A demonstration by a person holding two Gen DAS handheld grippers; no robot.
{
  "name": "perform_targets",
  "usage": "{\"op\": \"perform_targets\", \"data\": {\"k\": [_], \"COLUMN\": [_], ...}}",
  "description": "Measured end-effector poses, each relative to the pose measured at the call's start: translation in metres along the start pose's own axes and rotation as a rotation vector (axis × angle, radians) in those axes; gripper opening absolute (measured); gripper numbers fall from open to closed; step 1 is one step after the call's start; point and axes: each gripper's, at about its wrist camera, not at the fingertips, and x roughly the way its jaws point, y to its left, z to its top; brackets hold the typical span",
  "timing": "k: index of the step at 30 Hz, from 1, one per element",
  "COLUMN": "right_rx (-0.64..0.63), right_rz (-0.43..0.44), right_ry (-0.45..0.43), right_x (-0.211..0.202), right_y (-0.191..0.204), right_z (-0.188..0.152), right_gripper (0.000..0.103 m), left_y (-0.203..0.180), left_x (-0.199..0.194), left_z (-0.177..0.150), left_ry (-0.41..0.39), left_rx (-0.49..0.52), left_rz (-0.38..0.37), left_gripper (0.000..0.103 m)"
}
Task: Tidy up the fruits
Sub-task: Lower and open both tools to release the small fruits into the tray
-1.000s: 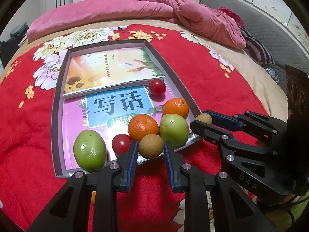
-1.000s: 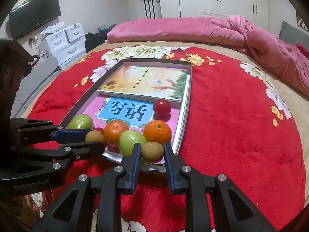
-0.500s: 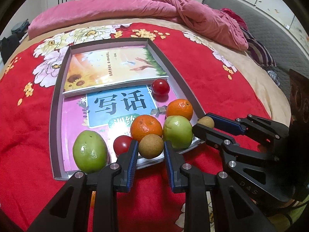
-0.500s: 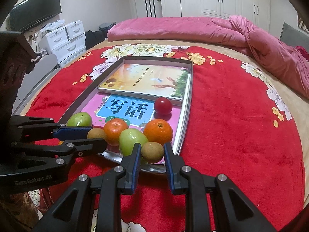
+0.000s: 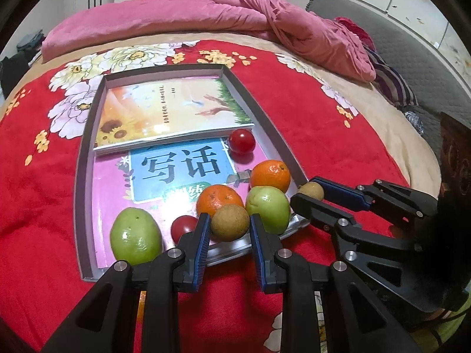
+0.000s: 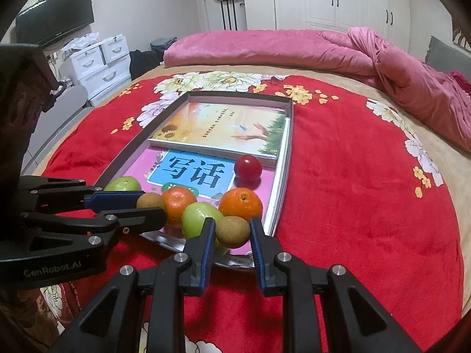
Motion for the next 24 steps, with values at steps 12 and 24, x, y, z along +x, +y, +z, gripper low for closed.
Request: {"op": "perform_targets", "data": {"k": [12,24], "right_rx": [0.02,0.045], "right_rz": [-0.006,-0.003], "right_ry": [0.014,0.019], "right_x": [0.0038,0.0015], "right_y": [-0.0029,-0.0061], "right_z": [-0.0008,-0.0036], "right_gripper": [0.025,0.04], "left_y": [-0.0046,-0.0019], "left_x": [0.0071,0.0081], "left_z": [-0.0005,-0.0011], "left_ry": [0.008,0.003], "left_rx": [0.013,0.002], "left_rz": [0.0,-0.004], "left_gripper": [0.027,0.028]}}
